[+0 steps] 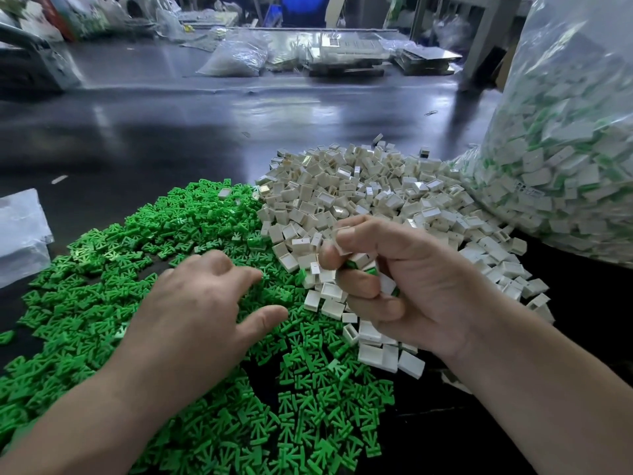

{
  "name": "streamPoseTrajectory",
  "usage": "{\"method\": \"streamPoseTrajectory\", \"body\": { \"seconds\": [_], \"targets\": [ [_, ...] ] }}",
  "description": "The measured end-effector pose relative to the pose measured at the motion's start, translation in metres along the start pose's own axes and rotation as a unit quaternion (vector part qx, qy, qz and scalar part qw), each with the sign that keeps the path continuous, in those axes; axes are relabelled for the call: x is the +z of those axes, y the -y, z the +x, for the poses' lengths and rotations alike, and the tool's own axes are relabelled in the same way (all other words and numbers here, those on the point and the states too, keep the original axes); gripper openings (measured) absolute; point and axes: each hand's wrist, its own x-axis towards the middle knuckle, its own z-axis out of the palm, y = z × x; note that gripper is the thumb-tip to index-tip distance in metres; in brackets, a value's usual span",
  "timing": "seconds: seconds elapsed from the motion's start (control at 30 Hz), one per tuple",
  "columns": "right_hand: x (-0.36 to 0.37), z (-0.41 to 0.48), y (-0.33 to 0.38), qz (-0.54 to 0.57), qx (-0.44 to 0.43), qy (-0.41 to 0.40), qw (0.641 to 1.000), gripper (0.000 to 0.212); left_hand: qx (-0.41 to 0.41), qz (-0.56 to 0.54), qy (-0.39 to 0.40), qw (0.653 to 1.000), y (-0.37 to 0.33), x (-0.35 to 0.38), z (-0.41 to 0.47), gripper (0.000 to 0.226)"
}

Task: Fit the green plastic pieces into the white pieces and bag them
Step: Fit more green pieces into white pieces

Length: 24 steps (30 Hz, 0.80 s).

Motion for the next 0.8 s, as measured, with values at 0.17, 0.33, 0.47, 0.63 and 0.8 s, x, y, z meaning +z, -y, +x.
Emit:
{"method": "streamPoseTrajectory", "body": {
  "seconds": [0.17,0.33,0.47,0.63,0.8],
  "targets": [
    [0.0,0.001,-0.007,-0.024,0.01,0.01,1.0,0.006,0.051,-0.006,-0.03,0.998,-0.009,0.003,0.003,0.033],
    [0.0,0.001,-0.008,-0.041,0.014,-0.004,0.999,0.008,0.06,-0.05,-0.059,0.995,-0.008,0.008,0.004,0.012],
    [0.002,0.0,-0.01,-0.101,0.009,-0.035,0.994,0.015,0.01,-0.178,-0.085,0.98,-0.004,0.009,0.004,0.014],
    [0.005,0.0,-0.015,-0.199,-0.019,-0.05,0.979,0.011,-0.056,-0.559,-0.031,0.827,-0.007,0.005,0.003,0.011],
    [0.006,-0.002,-0.019,-0.237,-0.044,-0.024,0.97,0.012,-0.086,-0.675,-0.002,0.733,-0.005,0.004,0.005,0.028]
  ]
}}
